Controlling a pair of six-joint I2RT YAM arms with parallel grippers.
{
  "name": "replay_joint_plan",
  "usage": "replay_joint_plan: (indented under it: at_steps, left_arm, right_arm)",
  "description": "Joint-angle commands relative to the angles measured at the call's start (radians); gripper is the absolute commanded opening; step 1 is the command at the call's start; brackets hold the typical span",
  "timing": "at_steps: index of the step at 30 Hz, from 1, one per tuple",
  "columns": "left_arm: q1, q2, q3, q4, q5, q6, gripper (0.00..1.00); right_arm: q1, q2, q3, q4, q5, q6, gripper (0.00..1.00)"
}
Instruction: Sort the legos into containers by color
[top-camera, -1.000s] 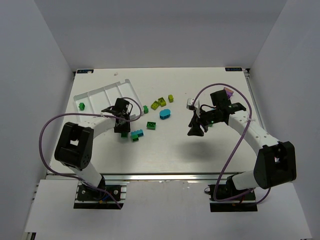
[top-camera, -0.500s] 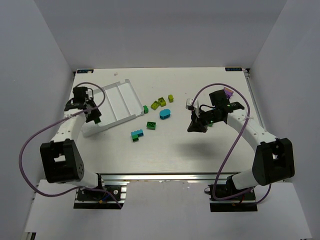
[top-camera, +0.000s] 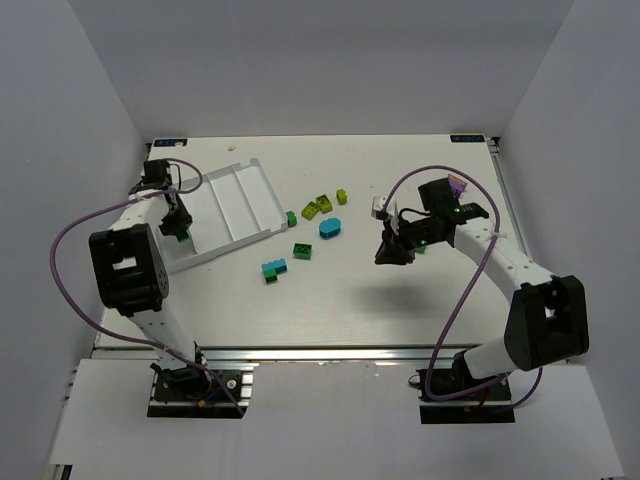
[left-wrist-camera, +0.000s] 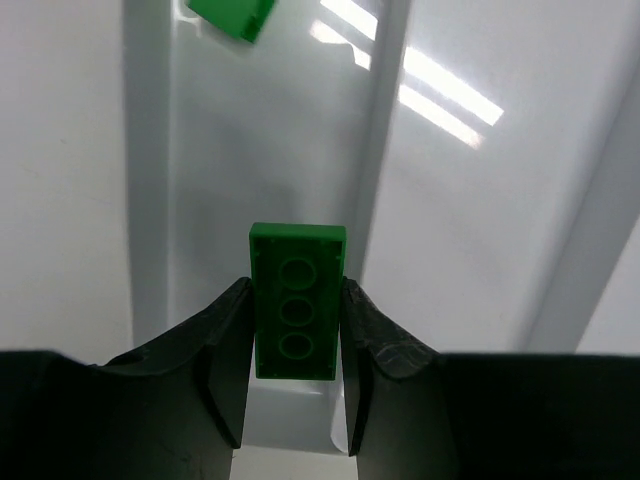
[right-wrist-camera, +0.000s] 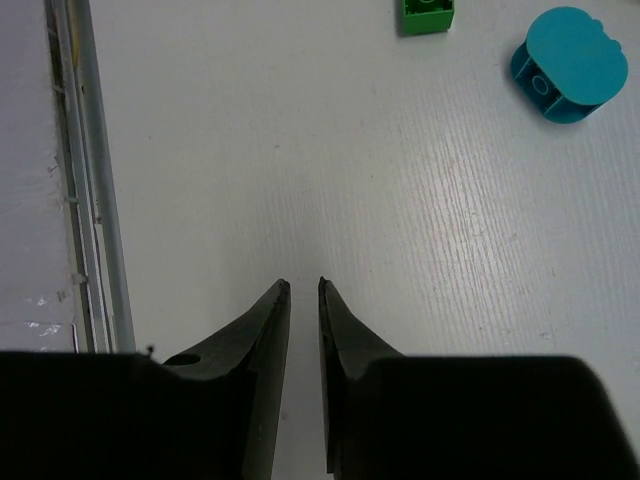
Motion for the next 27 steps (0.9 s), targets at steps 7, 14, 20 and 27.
replay_joint_plan:
  at_steps: [7, 14, 20, 27]
  left_arm:
    - [0.061, 0.039, 0.084, 0.014, -0.083, 0.034, 0.03]
    - [0.068, 0.03, 0.081, 0.02, -0.026, 0.036, 0.55]
    - [0.068, -0.136, 0.021, 0.04, 0.151, -0.006, 0.73]
    - [0.002, -0.435, -0.21, 0.108, 0.443, -0.155, 0.55]
  right_arm:
    - [-0.003, 0.017, 0.064, -0.006, -0.003, -0.002, 0.33]
    - [-0.003, 0.027, 0.084, -0.009, 0.01, 0.001, 0.6]
    - [-0.002, 0.044, 0.108, -0.035, -0.013, -0.04, 0.68]
    - [0.006, 0.079, 0.131, 0.08, 0.005, 0.062, 0.66]
